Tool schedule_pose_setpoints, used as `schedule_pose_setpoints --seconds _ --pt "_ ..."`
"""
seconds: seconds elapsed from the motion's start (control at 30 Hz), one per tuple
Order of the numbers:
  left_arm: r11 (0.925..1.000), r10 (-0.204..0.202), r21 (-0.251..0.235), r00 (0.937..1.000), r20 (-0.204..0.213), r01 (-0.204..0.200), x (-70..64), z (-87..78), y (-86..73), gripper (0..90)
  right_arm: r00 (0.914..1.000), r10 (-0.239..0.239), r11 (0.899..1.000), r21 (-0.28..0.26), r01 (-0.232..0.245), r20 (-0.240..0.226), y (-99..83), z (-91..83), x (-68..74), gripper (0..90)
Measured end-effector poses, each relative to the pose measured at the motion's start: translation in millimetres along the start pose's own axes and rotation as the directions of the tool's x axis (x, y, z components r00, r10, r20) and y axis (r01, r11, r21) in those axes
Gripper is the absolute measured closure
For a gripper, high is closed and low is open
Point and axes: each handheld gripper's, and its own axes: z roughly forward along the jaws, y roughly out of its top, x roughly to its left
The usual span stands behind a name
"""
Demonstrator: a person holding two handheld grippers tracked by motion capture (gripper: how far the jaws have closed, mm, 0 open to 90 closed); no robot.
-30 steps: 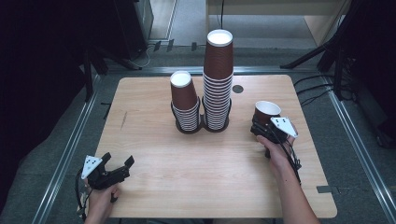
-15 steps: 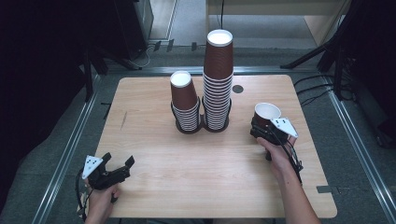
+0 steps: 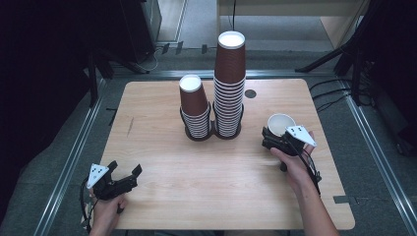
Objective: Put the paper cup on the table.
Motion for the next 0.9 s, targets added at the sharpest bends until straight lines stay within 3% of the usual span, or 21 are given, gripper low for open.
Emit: schedule_pose_setpoints --seconds 0.9 --pt "0.9998 0.018 0.006 0.9998 -0.007 -0.018 -2.5 0.2 -0.6 0.0 0.9989 -0.022 0.999 -0.044 0.020 -0.041 -10.4 -56.0 -20.3 0.0"
